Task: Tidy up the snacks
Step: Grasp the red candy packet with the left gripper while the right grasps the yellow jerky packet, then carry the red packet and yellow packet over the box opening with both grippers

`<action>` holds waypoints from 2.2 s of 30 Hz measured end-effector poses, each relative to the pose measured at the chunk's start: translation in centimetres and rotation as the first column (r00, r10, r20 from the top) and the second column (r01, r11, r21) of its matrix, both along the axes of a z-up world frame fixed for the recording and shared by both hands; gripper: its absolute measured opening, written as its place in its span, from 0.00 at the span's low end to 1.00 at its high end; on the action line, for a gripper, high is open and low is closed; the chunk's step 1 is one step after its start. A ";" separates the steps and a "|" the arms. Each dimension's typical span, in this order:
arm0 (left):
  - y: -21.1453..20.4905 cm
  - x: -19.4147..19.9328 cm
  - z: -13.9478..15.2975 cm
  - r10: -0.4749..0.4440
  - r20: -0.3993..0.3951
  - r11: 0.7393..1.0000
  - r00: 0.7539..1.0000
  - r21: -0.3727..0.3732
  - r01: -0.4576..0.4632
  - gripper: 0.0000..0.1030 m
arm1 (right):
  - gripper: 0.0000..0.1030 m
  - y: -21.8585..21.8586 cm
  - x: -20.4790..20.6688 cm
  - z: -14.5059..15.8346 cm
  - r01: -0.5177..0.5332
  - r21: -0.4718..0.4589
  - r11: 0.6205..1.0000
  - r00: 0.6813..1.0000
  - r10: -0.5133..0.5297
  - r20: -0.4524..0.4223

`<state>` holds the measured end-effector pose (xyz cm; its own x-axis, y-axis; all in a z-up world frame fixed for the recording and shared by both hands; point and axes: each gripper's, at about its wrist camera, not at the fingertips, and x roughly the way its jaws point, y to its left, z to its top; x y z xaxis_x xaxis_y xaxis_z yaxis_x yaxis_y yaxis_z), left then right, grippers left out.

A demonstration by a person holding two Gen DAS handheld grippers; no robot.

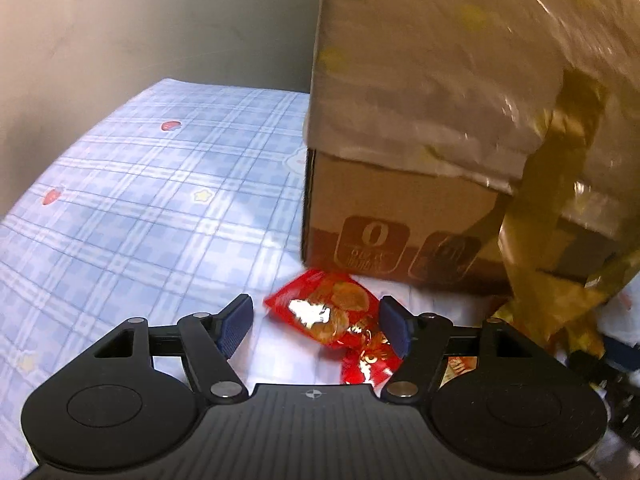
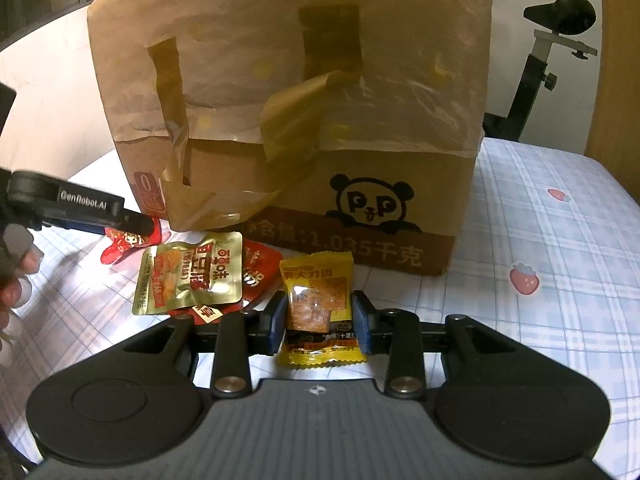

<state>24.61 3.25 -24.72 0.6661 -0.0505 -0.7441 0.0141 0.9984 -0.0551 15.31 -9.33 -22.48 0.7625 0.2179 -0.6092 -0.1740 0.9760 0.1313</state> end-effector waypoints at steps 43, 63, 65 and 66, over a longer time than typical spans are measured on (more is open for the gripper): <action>1.3 -5.1 0.5 -0.054 0.082 0.998 0.995 -0.009 0.055 0.20 | 0.36 -0.4 -0.1 0.1 0.002 0.031 1.000 1.000 -0.003 0.002; 1.0 -6.6 0.6 -0.089 0.130 0.995 0.987 -0.023 0.093 0.20 | 0.36 -0.4 -0.1 0.1 0.004 0.039 0.999 1.000 -0.004 0.006; 1.0 -6.7 0.6 -0.092 0.135 0.995 0.987 -0.024 0.096 0.20 | 0.36 -0.4 -0.1 0.1 0.004 0.039 0.999 1.000 -0.004 0.007; 1.1 -6.7 0.7 -0.092 0.137 0.995 0.986 -0.026 0.097 0.20 | 0.36 -0.4 -0.1 0.1 0.004 0.039 0.999 1.000 -0.004 0.007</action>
